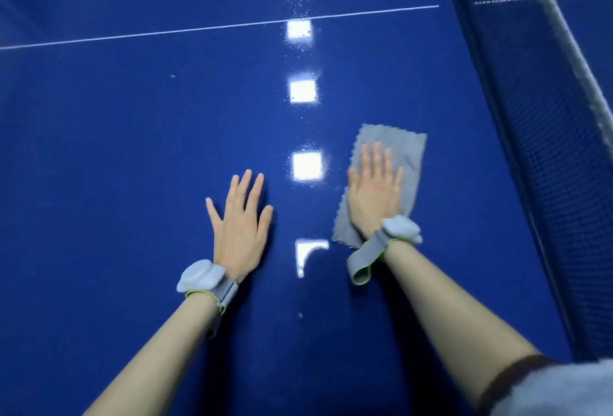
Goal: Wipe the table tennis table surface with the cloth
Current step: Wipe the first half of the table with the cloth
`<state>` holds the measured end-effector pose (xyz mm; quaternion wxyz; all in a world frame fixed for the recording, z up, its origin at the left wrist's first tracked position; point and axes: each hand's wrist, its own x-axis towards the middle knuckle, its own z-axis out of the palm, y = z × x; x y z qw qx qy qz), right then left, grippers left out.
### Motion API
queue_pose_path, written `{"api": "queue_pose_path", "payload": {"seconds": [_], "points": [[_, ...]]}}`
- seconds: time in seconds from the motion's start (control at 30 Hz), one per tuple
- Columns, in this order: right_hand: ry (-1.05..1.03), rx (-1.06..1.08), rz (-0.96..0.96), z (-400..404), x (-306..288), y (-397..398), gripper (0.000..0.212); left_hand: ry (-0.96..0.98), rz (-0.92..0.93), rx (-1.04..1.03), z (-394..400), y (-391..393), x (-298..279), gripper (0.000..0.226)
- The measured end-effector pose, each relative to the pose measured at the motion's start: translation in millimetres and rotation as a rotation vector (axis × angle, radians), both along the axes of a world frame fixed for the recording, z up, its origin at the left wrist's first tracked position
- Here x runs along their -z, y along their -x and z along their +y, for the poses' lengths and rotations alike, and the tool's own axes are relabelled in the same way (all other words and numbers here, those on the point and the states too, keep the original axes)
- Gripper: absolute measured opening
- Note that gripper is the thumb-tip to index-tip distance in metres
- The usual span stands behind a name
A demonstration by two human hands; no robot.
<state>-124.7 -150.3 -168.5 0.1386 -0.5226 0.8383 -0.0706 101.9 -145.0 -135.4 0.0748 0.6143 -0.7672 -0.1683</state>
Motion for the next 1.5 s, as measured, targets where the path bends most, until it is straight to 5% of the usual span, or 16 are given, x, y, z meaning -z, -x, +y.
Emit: {"api": "queue_pose_path", "payload": {"seconds": [0.13,0.3,0.5,0.9,1.13,1.5], "points": [[-0.031,-0.220,-0.069,-33.4,0.8,-109.0,0.074,0.019,0.006,-0.089,-19.0,-35.1,-6.5,0.056],[-0.054,-0.669,-0.055,-56.0,-4.8,-212.7,0.071,0.060,0.015,-0.229,-42.4,-83.5,-21.2,0.056],[0.011,-0.952,-0.102,-50.7,-2.6,-199.0,0.063,0.053,-0.046,-0.198,-54.5,-93.6,-16.1,0.064],[0.018,-0.353,0.027,-56.1,-0.5,32.8,0.070,0.052,-0.123,0.023,-108.5,-5.2,2.4,0.051],[-0.037,0.079,0.111,-28.1,-1.1,180.4,0.062,0.038,-0.071,-0.112,-155.3,9.8,7.5,0.050],[0.025,0.480,0.040,-93.0,-1.4,167.0,0.056,0.044,0.008,-0.186,-203.3,4.8,26.3,0.051]]}}
